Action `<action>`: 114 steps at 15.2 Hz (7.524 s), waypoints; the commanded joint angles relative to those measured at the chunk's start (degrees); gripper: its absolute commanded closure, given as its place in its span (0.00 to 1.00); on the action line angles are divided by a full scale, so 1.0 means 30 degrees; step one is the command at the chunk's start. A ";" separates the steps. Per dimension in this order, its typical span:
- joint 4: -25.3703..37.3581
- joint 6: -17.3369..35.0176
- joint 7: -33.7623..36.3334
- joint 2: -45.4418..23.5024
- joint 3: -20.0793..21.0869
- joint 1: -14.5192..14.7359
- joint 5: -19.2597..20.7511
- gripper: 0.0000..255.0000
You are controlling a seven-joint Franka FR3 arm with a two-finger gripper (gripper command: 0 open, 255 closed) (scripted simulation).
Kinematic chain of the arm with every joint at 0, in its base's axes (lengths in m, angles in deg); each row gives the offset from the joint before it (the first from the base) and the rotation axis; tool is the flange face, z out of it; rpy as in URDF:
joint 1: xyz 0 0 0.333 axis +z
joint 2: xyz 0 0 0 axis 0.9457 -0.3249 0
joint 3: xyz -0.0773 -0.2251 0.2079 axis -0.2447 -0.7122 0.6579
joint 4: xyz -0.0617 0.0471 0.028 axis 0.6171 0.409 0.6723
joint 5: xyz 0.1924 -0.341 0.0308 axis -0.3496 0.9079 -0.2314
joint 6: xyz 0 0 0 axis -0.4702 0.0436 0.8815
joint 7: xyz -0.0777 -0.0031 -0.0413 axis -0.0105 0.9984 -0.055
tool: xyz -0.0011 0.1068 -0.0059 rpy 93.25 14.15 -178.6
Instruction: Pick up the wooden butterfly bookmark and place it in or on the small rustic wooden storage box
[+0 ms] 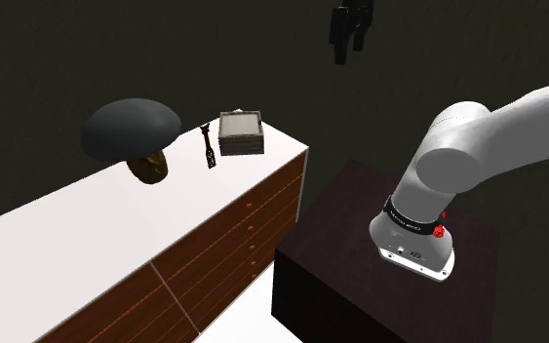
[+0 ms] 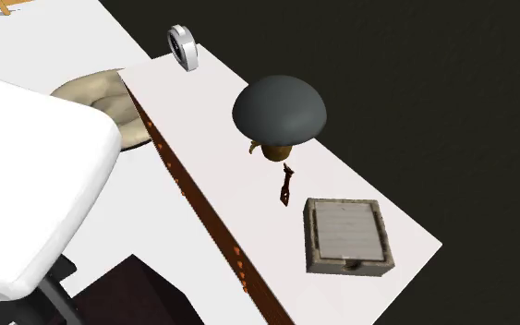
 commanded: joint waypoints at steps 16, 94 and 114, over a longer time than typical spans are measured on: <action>-0.0423 1.0138 -0.0532 -0.7913 0.0752 0.0890 0.0831 0.00; 1.3231 1.3227 -0.1401 -2.2004 0.2038 0.2023 0.3909 1.00; 1.8255 0.9782 -0.8545 -2.2372 0.0461 -0.2099 0.1907 1.00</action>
